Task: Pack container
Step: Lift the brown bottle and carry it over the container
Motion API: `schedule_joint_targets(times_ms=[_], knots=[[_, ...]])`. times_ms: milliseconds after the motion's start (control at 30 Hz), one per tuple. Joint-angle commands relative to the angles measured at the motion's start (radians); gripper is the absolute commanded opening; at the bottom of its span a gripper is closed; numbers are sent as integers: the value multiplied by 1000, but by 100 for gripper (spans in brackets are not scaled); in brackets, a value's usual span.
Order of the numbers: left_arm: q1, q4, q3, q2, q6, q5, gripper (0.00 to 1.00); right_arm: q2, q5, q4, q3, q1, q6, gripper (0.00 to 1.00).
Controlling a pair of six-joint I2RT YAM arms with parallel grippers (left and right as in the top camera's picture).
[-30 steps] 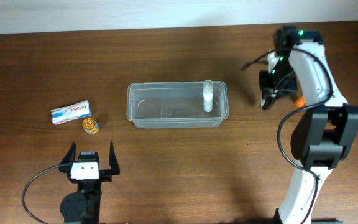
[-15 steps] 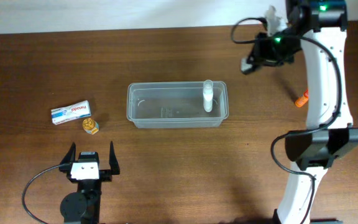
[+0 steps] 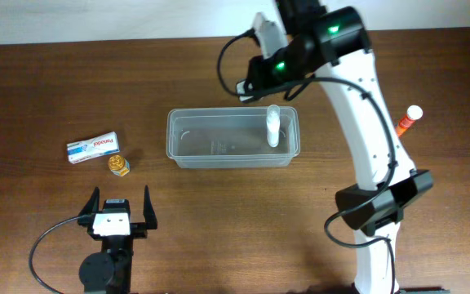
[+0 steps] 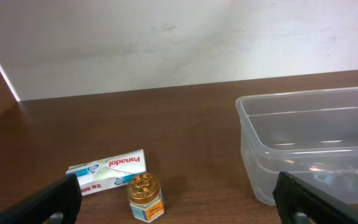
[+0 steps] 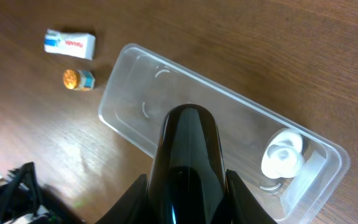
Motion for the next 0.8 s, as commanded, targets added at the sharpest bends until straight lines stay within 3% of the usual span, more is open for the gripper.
schedule_joint_targets(times_ms=[0,767], knots=[[-4,-5,-3,-8,16,1,99,-13,116,5,-12,32,38,27],[-4,-5,-3,-8,16,1,99,-13,211,259,-437,51,140,26]])
